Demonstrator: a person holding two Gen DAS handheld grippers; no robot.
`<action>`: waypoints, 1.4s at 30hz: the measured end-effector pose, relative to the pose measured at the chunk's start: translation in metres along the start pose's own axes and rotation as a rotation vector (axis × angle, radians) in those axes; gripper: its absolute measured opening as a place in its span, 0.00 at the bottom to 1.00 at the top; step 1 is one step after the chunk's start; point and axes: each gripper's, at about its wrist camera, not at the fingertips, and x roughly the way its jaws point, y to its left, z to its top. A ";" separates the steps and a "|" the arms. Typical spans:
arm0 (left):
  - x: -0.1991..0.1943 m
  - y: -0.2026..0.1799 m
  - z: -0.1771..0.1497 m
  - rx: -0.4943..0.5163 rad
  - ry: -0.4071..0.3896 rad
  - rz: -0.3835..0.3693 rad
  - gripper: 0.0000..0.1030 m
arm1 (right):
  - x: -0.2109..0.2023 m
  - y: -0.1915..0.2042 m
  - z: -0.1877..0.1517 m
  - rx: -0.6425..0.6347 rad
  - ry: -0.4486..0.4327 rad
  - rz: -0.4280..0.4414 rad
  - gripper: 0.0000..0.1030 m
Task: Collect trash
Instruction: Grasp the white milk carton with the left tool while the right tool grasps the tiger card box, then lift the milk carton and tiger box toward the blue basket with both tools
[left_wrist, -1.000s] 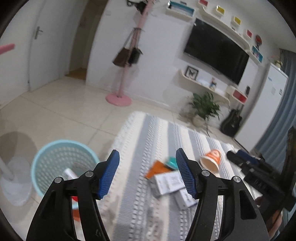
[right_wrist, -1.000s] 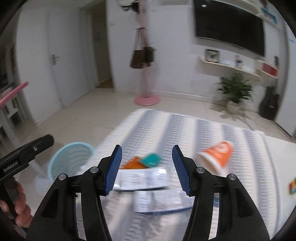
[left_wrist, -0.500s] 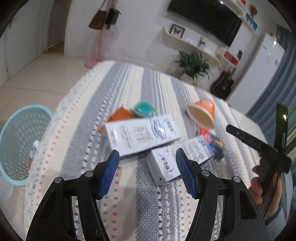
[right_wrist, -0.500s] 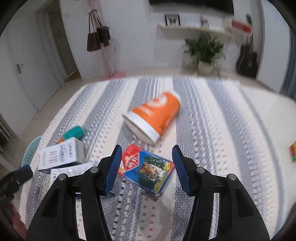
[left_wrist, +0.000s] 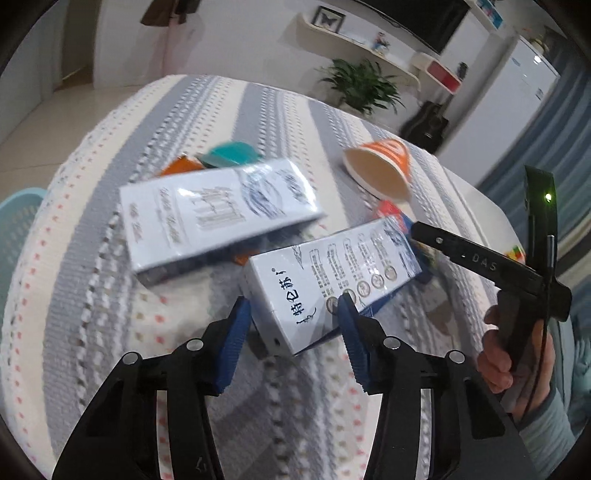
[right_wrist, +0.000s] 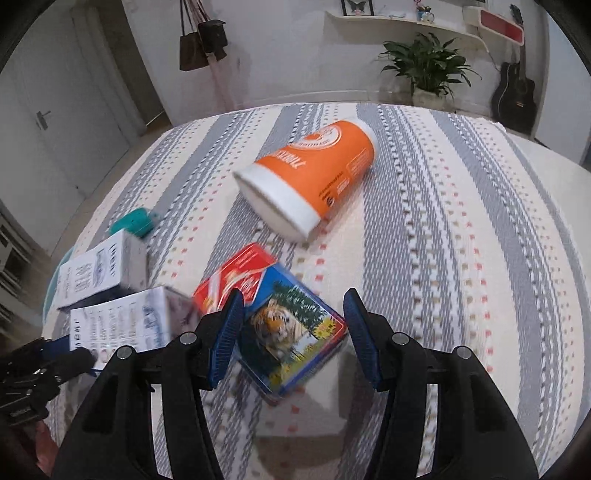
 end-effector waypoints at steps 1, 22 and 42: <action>0.000 -0.003 -0.002 0.007 0.013 -0.014 0.46 | -0.003 0.000 -0.003 -0.003 0.003 0.009 0.51; 0.031 -0.047 0.018 0.367 0.067 0.018 0.75 | -0.024 -0.001 -0.014 -0.045 -0.058 -0.041 0.51; 0.025 -0.047 0.003 0.213 0.065 0.018 0.62 | -0.017 0.009 -0.013 -0.033 -0.036 0.009 0.51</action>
